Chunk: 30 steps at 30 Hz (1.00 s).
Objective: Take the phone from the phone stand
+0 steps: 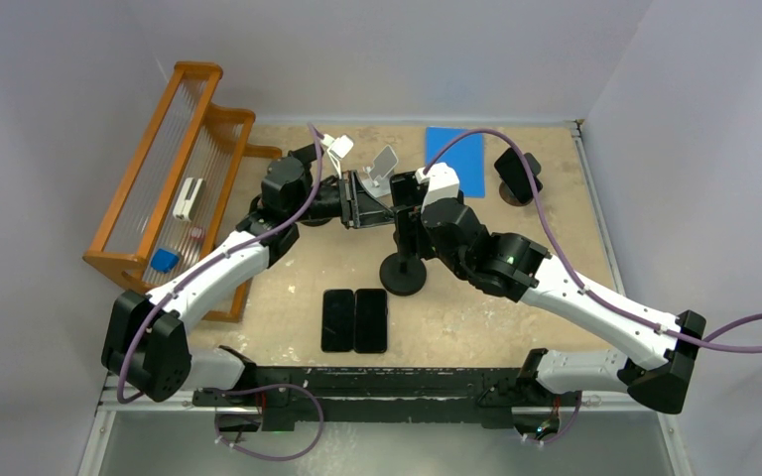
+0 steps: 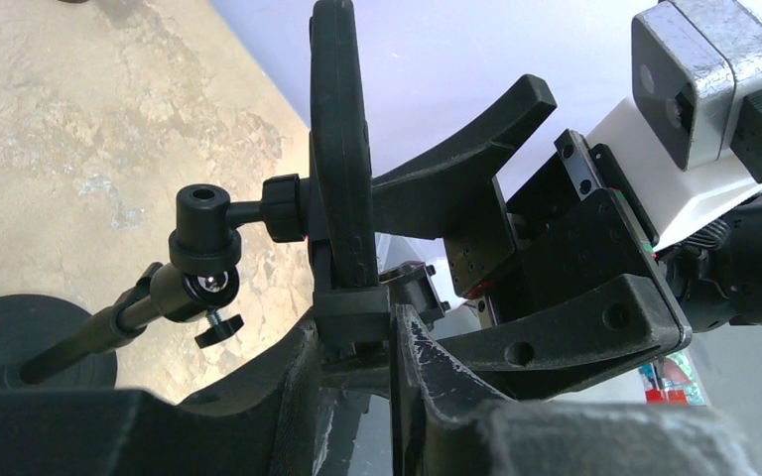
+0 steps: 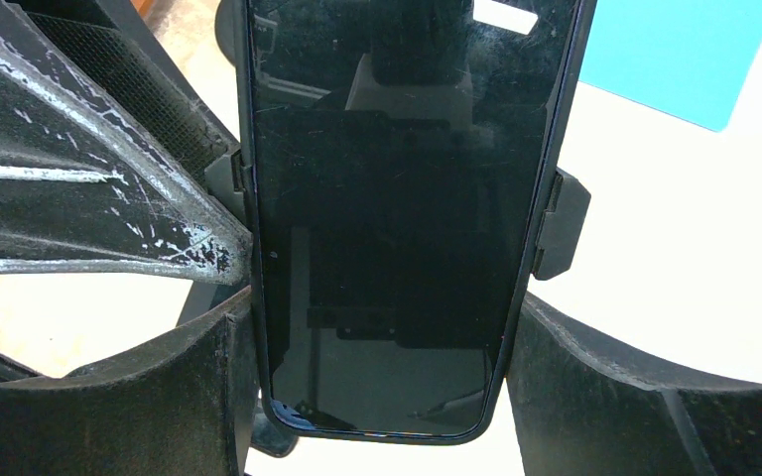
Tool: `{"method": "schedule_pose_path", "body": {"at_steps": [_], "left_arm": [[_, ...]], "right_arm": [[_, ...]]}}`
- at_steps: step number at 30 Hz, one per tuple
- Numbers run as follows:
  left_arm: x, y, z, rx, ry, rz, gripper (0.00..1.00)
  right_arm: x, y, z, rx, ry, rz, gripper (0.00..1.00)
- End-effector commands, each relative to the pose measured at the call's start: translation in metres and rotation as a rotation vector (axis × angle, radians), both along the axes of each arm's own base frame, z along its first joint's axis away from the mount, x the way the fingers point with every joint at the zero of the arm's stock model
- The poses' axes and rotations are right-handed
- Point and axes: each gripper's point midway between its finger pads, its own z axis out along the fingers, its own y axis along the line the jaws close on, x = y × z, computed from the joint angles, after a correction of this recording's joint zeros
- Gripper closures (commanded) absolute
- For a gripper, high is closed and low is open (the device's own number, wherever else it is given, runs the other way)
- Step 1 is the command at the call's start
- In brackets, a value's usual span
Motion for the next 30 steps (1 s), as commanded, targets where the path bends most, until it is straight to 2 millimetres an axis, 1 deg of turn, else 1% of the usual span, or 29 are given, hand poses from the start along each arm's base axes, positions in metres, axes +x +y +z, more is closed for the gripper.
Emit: {"method": "schedule_pose_path", "body": {"at_steps": [1, 4, 5, 8, 10, 11, 16, 18, 28, 30], "left_arm": [[0.002, 0.001, 0.012, -0.028, -0.046, 0.011, 0.84], [0.002, 0.001, 0.01, -0.029, -0.043, 0.012, 0.98], [0.001, 0.002, 0.01, -0.03, -0.044, 0.013, 1.0], [0.0, 0.002, 0.008, -0.036, -0.047, 0.013, 1.0], [0.001, 0.002, 0.007, -0.035, -0.044, 0.019, 1.0], [0.002, 0.003, 0.005, -0.034, -0.041, 0.023, 1.0], [0.005, 0.005, 0.002, -0.037, -0.036, 0.044, 1.0], [0.006, 0.005, 0.001, -0.039, -0.037, 0.042, 1.0], [0.004, 0.012, 0.003, -0.057, -0.052, 0.035, 1.0], [0.003, 0.013, 0.001, -0.064, -0.046, 0.029, 1.0]], "right_arm": [[0.006, 0.008, 0.034, 0.091, -0.072, 0.002, 0.61], [0.007, 0.003, 0.03, 0.077, -0.073, -0.019, 0.66], [0.008, 0.001, 0.027, 0.073, -0.07, -0.027, 0.69], [0.011, -0.007, 0.02, 0.073, -0.057, -0.048, 0.83], [0.012, -0.013, 0.014, 0.071, -0.045, -0.055, 0.97], [0.012, -0.015, 0.011, 0.072, -0.04, -0.059, 1.0], [0.011, -0.025, 0.006, 0.075, -0.032, -0.078, 1.0], [0.01, -0.025, 0.003, 0.074, -0.026, -0.076, 1.0], [0.013, -0.038, -0.006, 0.066, -0.016, -0.113, 1.0], [0.013, -0.039, -0.007, 0.071, -0.013, -0.114, 1.0]]}}
